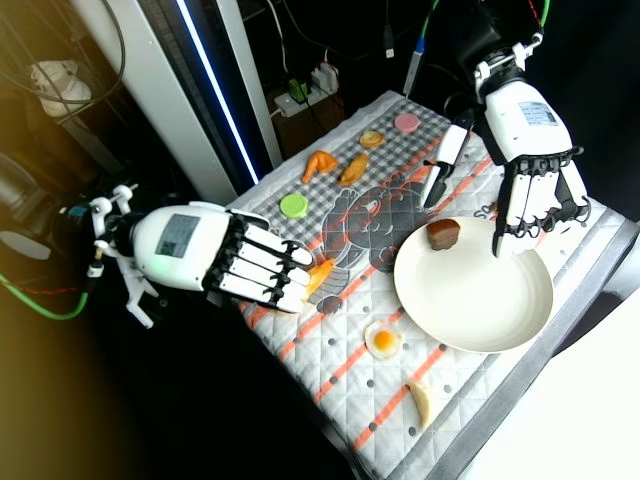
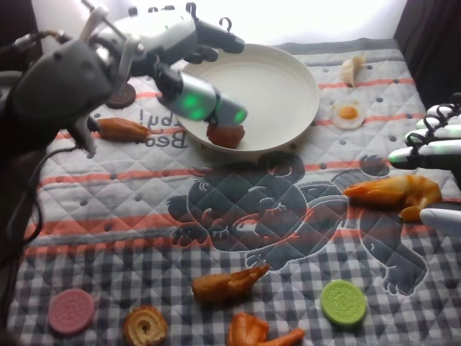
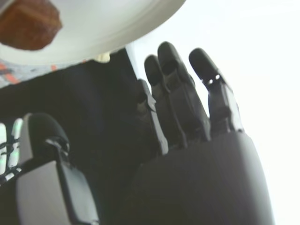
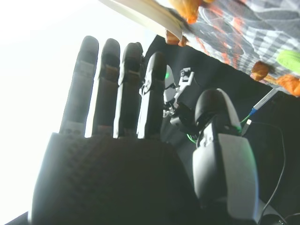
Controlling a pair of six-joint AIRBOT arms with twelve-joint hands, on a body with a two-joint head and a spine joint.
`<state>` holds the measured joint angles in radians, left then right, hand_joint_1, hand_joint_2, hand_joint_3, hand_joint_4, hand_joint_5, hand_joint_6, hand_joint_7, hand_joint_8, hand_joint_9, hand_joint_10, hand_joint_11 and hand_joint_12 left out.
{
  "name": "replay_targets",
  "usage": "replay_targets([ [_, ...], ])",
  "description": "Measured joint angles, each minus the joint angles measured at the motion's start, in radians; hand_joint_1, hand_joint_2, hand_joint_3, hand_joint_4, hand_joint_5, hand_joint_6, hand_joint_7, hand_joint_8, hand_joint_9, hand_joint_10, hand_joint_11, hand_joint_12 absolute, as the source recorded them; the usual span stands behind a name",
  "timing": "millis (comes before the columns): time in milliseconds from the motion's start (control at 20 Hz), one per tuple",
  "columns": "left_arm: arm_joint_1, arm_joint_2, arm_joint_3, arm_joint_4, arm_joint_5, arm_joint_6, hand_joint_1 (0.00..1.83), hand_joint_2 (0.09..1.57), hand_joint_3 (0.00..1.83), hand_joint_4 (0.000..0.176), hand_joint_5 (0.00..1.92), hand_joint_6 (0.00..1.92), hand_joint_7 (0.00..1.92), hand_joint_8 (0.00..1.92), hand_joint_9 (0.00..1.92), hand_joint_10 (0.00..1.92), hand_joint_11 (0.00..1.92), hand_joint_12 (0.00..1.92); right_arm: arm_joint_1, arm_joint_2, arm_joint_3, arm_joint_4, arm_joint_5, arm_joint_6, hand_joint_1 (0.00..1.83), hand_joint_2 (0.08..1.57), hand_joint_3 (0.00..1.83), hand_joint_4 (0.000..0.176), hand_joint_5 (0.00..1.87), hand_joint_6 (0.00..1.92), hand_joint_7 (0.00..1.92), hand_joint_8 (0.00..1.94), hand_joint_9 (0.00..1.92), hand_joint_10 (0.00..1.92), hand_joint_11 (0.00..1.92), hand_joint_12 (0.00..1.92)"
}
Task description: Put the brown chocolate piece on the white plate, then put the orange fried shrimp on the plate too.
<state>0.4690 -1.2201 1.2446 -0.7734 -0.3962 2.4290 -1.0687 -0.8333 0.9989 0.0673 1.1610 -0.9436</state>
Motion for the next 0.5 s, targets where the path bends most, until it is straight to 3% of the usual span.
replay_targets([
  [50, 0.017, 0.025, -0.037, 0.037, -0.032, -0.044, 0.69, 0.84, 0.00, 0.176, 0.23, 0.00, 0.34, 0.00, 0.39, 0.00, 0.00, 0.91, 0.000, -0.006, 0.004, 0.004, 0.001, 0.000, 0.36, 1.25, 0.00, 0.079, 0.60, 0.00, 0.58, 0.00, 0.52, 0.00, 0.44, 0.01],
  [100, 0.032, 0.048, -0.066, 0.067, -0.063, -0.093, 0.65, 0.86, 0.00, 0.176, 0.18, 0.01, 0.27, 0.00, 0.30, 0.00, 0.00, 0.74, 0.000, -0.012, 0.009, 0.004, 0.001, 0.000, 0.42, 1.25, 0.00, 0.067, 0.59, 0.00, 0.57, 0.00, 0.51, 0.00, 0.43, 0.01],
  [200, 0.061, 0.101, -0.126, 0.146, -0.138, -0.191, 0.73, 0.85, 0.00, 0.176, 0.16, 0.00, 0.18, 0.00, 0.21, 0.00, 0.00, 0.55, 0.008, -0.029, 0.020, 0.009, -0.006, 0.000, 0.58, 1.24, 0.00, 0.026, 0.59, 0.00, 0.55, 0.00, 0.48, 0.00, 0.40, 0.00],
  [250, 0.074, 0.126, -0.157, 0.180, -0.171, -0.219, 0.73, 0.84, 0.00, 0.176, 0.14, 0.00, 0.15, 0.00, 0.19, 0.00, 0.00, 0.53, 0.021, -0.035, 0.030, 0.006, -0.015, 0.000, 0.61, 1.22, 0.00, 0.027, 0.58, 0.00, 0.55, 0.00, 0.49, 0.01, 0.42, 0.01],
  [300, 0.095, 0.166, -0.208, 0.220, -0.215, -0.233, 0.72, 0.86, 0.00, 0.150, 0.14, 0.00, 0.13, 0.00, 0.15, 0.00, 0.00, 0.47, 0.041, -0.047, 0.044, 0.013, -0.031, 0.000, 0.66, 1.20, 0.00, 0.033, 0.59, 0.00, 0.57, 0.01, 0.50, 0.01, 0.44, 0.02],
  [350, 0.121, 0.196, -0.255, 0.253, -0.257, -0.235, 0.75, 0.86, 0.00, 0.141, 0.14, 0.00, 0.13, 0.00, 0.14, 0.00, 0.00, 0.42, 0.059, -0.056, 0.058, 0.016, -0.045, 0.000, 0.71, 1.19, 0.00, 0.037, 0.59, 0.00, 0.57, 0.01, 0.51, 0.01, 0.45, 0.03],
  [400, 0.142, 0.217, -0.289, 0.274, -0.294, -0.242, 0.71, 0.86, 0.00, 0.149, 0.12, 0.00, 0.10, 0.00, 0.10, 0.00, 0.00, 0.27, 0.073, -0.067, 0.069, 0.018, -0.058, 0.000, 0.82, 1.19, 0.00, 0.047, 0.59, 0.00, 0.57, 0.01, 0.51, 0.01, 0.45, 0.03],
  [500, 0.192, 0.253, -0.344, 0.317, -0.358, -0.306, 0.75, 0.84, 0.00, 0.173, 0.09, 0.00, 0.07, 0.00, 0.05, 0.00, 0.00, 0.12, 0.099, -0.092, 0.092, 0.015, -0.097, 0.000, 0.95, 1.16, 0.00, 0.018, 0.64, 0.00, 0.62, 0.01, 0.54, 0.01, 0.47, 0.05],
])
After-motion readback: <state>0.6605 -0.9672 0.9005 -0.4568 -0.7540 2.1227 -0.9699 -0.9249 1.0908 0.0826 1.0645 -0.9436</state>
